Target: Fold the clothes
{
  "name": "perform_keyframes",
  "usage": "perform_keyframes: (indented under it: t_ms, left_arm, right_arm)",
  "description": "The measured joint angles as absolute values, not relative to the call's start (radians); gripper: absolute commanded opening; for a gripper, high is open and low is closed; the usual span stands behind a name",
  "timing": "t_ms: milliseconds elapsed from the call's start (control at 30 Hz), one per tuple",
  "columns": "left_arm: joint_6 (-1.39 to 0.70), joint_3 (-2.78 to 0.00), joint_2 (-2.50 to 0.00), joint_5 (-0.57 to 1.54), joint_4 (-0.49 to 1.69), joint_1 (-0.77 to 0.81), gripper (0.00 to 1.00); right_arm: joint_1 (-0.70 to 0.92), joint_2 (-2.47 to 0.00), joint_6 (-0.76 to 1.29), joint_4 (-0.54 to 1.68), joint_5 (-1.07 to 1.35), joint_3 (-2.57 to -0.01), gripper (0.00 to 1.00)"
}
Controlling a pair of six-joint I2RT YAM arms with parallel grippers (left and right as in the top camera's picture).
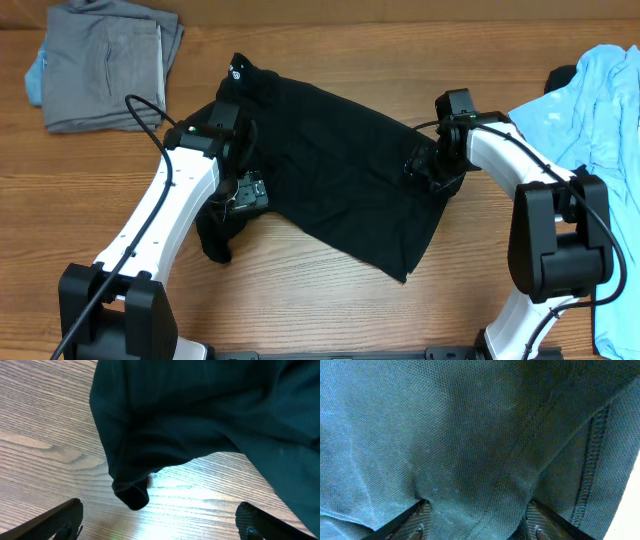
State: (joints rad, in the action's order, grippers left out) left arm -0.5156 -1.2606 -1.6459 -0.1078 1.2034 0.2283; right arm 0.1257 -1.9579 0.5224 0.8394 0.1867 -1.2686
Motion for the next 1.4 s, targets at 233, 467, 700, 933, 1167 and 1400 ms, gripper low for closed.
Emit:
perform_keyframes:
  t_ms: [233, 467, 700, 933, 1167, 1400]
  left_arm:
    - [-0.513, -1.261, -1.646, -0.108, 1.203, 0.228, 1.0]
    - [-0.513, -1.261, -1.646, -0.108, 1.204, 0.228, 1.0]
    - [-0.513, -1.261, -1.646, -0.108, 1.204, 0.228, 1.0]
    - [-0.513, -1.261, -1.646, -0.108, 1.204, 0.228, 1.0]
    - [-0.513, -1.261, -1.646, -0.108, 1.207, 0.228, 1.0]
    - [-0.513, -1.261, -1.646, -0.108, 1.209, 0.228, 1.0]
  right_arm:
    - [0.126, -1.959, 0.521, 0.829, 0.193, -1.267, 0.34]
    - [0.126, -1.959, 0.54, 0.833, 0.157, -1.268, 0.34]
    - [0.126, -1.959, 0.546, 0.875, 0.124, -1.285, 0.34]
    - [0.126, -1.959, 0.547, 0.888, 0.122, -1.29, 0.31]
    - [0.126, -1.96, 0.548, 0.88, 0.122, -1.29, 0.26]
    - [0.126, -1.96, 0.55, 0.861, 0.123, -1.29, 0.1]
